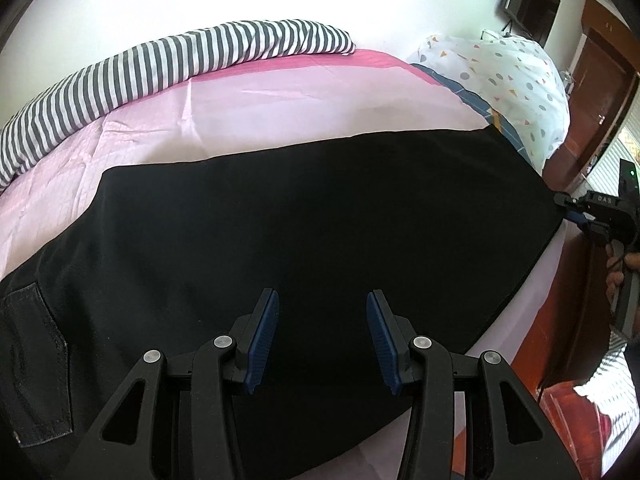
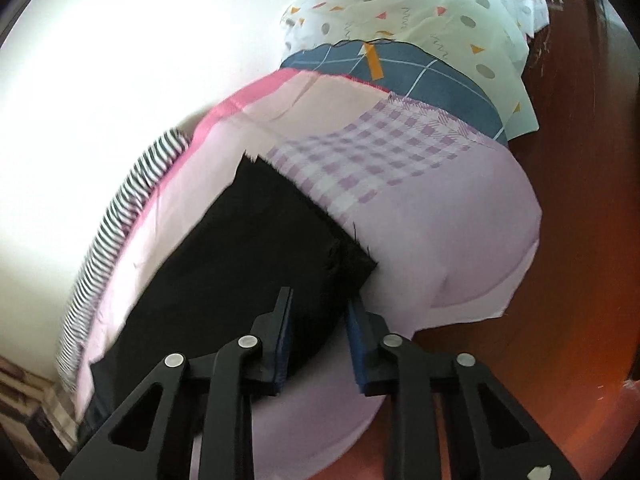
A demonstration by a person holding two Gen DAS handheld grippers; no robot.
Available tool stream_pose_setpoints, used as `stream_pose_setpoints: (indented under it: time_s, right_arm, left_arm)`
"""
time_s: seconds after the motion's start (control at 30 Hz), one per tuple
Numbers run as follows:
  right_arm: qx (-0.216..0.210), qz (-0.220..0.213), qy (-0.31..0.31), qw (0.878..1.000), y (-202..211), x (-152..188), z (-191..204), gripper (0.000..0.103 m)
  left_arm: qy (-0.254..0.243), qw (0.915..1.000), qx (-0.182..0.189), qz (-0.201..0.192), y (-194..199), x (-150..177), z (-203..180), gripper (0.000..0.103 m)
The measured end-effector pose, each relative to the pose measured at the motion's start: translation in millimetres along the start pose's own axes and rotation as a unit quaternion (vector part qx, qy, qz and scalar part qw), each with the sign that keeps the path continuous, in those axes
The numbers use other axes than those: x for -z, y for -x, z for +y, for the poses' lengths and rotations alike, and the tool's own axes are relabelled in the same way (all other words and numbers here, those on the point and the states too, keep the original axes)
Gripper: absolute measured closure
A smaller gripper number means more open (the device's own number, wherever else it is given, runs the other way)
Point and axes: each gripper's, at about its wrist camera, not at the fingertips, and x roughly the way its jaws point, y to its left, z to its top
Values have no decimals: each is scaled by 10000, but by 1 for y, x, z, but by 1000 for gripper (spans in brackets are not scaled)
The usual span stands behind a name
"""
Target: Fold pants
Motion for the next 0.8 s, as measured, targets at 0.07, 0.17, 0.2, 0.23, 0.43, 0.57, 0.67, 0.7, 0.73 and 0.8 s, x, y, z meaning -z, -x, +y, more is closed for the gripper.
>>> stream_pose_setpoints:
  time_s: [0.07,0.17,0.2,0.23,0.43,0.57,0.67,0.7,0.73,0.8]
  right_arm:
    - [-74,-41,-216,9997,-1,-4,-7,85]
    - [-136,-62,-387,9991,-1,-6,-15,91]
    - [-204,-18,-387,9990,-1,-6,-16,92]
    - [-182,6,-345,9992,-1,-5,-15,93]
    - [-358,-81,-196,9991,12,-7,7,95]
    - [-727,-41,120,9973,23,-7,46,95]
    - [-904,102,461,9948,23,0,83,95]
    - [-1020,189,642,9925,20,5,102,95]
    - [-1087,229,728,9911,19,9,112,95]
    - [-1305,383,1039,9852,13,21,148,95]
  left_arm:
    - [-47,10000,-3,27,-1,0,-1,56]
    - [-114,9999,-27,88,-5,1,-4,56]
    - [-113,9999,-29,93,-5,2,-4,56]
    - [-114,9999,-32,108,-7,2,-4,56]
    - [-360,9991,-161,153,-11,4,-11,53]
    - [-239,9996,32,164,-4,2,-3,53]
    - [90,9999,128,8,11,1,16,53]
    - [166,9998,124,-49,15,1,21,53]
    - [255,9996,104,-114,21,1,29,53]
    - [463,9986,27,-256,34,3,47,53]
